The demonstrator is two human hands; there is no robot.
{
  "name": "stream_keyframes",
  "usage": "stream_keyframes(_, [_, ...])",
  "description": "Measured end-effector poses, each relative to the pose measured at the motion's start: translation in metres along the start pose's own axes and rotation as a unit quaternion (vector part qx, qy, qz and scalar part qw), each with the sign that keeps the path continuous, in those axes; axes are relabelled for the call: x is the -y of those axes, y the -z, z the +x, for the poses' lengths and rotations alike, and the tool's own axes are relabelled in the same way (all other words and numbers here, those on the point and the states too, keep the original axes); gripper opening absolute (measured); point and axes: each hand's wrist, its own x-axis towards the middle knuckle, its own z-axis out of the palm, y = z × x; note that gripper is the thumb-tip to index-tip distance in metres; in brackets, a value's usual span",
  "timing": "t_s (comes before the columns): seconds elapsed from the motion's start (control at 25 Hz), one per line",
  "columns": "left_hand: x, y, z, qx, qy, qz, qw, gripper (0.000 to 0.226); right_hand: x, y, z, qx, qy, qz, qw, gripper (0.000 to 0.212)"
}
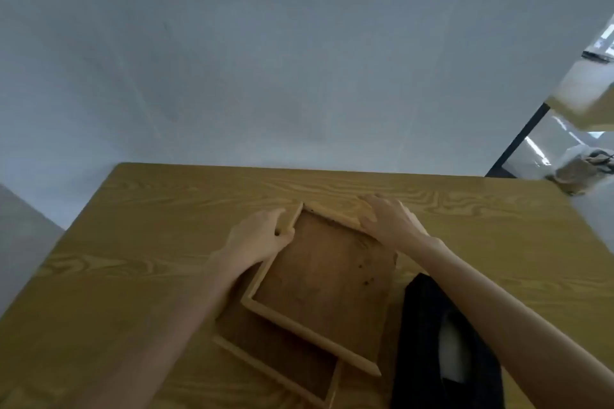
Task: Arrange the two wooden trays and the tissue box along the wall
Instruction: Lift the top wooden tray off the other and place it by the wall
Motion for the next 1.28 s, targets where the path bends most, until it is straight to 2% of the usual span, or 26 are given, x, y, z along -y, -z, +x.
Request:
stream_keyframes(0.24, [0.013,-0.038,0.005,0.061,0.087,-0.015,0.994,0.06,-0.02,-0.038,0.019,0.048,-0.041,-0.018,0.998,0.047])
stream_keyframes(0.4, [0.025,-0.051,0.006,0.065,0.116,-0.022,0.991,0.055,-0.027,-0.051,0.034,0.056,-0.07,-0.017,0.996,0.044])
stream_keyframes(0.68, [0.034,-0.052,0.011,0.037,0.105,-0.001,0.994,0.044,-0.033,-0.057,0.043,-0.006,-0.088,-0.012,0.996,0.036])
stream_keyframes(0.88, [0.036,-0.045,0.025,0.018,0.089,0.031,0.995,0.04,-0.036,-0.056,0.036,-0.017,-0.097,-0.008,0.995,0.033])
stream_keyframes(1.12, [0.034,-0.03,0.043,-0.045,0.095,0.007,0.994,0.029,-0.045,-0.053,0.022,-0.048,-0.153,0.022,0.987,0.032])
stream_keyframes(1.28, [0.033,-0.037,0.034,-0.051,0.126,-0.007,0.991,0.045,-0.052,-0.054,0.01,-0.062,-0.204,0.056,0.975,0.031])
